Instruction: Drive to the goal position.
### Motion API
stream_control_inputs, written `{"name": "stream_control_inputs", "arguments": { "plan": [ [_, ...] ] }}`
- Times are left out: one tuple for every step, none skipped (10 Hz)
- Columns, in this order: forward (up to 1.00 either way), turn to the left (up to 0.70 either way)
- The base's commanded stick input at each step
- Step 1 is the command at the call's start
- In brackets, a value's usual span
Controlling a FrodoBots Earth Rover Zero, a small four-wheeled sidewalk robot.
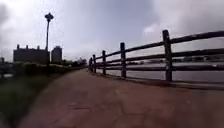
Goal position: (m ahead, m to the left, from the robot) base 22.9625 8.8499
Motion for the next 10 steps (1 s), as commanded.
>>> {"name": "stream_control_inputs", "arguments": {
  "plan": [
    [0.98,0.08],
    [0.98,0.33],
    [0.98,0.2],
    [0.98,0.03],
    [0.98,0.0],
    [0.98,0.0],
    [0.98,0.28],
    [0.98,0.39],
    [0.98,0.39],
    [0.98,0.39]
  ]
}}
